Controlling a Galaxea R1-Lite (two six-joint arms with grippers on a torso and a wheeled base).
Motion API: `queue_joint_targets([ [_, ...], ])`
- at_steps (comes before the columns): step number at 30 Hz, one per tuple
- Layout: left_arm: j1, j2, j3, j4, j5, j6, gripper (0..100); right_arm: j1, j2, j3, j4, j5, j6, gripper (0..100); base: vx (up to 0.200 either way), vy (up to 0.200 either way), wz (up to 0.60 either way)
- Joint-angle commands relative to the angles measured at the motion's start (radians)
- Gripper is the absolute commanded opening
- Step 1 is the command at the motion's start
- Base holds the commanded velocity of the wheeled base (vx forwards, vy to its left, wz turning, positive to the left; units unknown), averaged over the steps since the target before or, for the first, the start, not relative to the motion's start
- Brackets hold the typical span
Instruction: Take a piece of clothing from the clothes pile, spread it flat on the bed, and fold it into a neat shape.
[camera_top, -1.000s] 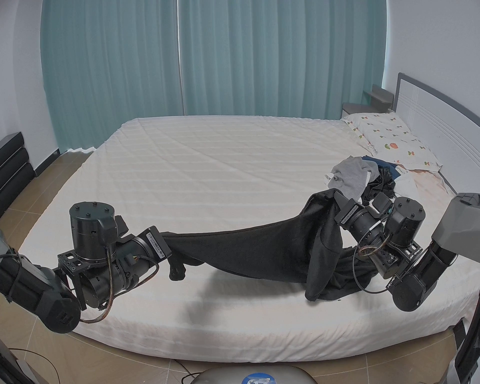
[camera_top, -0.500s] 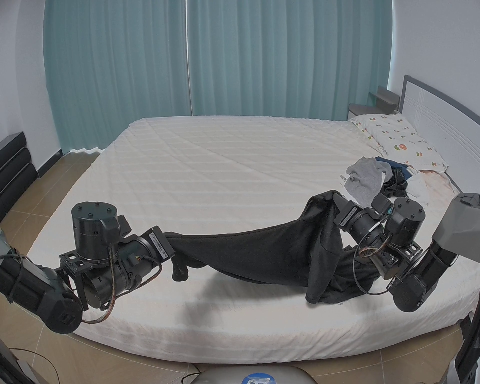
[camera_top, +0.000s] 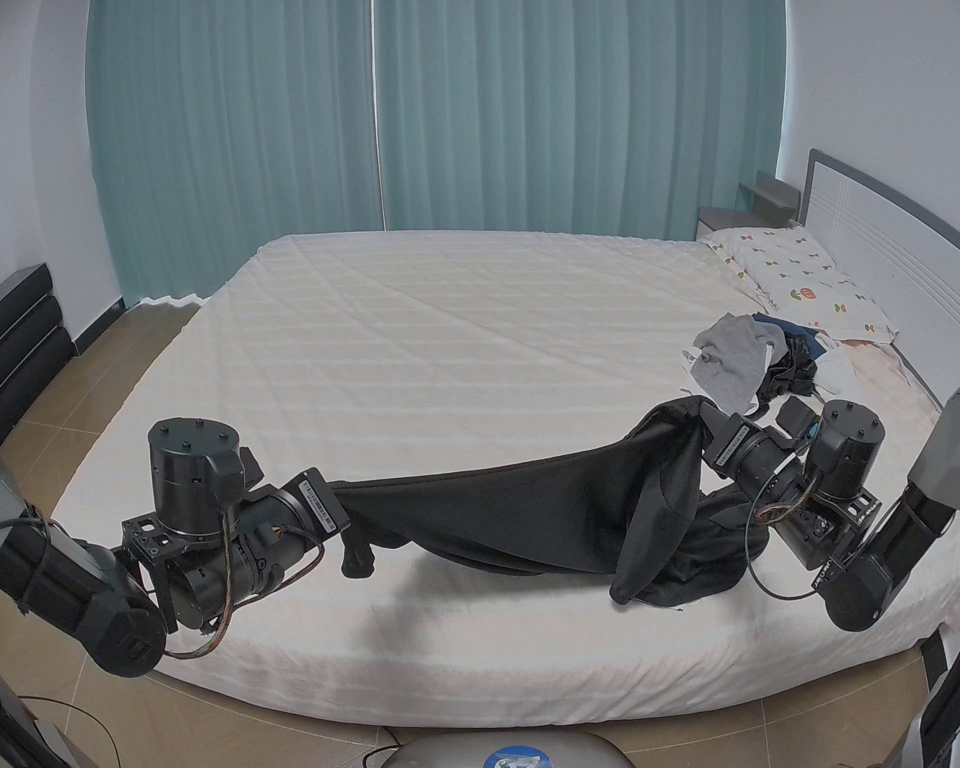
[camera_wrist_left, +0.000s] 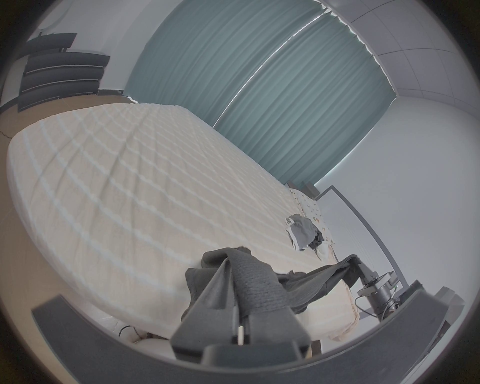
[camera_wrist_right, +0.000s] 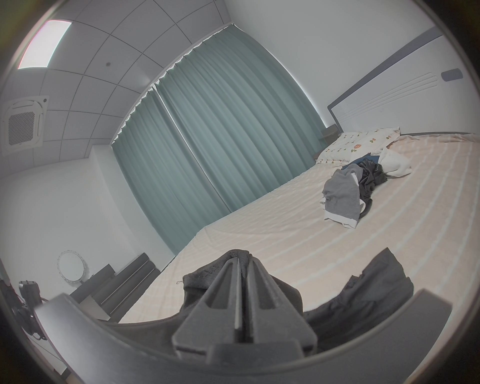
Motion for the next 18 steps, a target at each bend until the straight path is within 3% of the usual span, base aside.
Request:
queue_joint_targets([
  [1, -0.021, -0.048, 0.041, 0.006, 0.005, 0.002, 0, 0.012, -0.101, 0.066, 0.004, -0.004, -0.003, 0, -0.200, 0.000, 0.00],
  [12, -0.068, -0.311, 0.012, 0.214, 0.005, 0.003, 0, 0.075, -0.396, 0.192, 0.051, -0.009, -0.035, 0, -0.200, 0.000, 0.00],
  [16, -0.071, -0.363, -0.042, 0.290, 0.010, 0.003, 0, 0.070, -0.489, 0.178, 0.088, -0.008, -0.060, 0, -0.200, 0.000, 0.00],
  [18, -0.057, -0.372, -0.105, 0.334, 0.013, 0.005, 0, 0.066, -0.566, 0.126, 0.145, 0.003, -0.093, 0, 0.000, 0.000, 0.00],
])
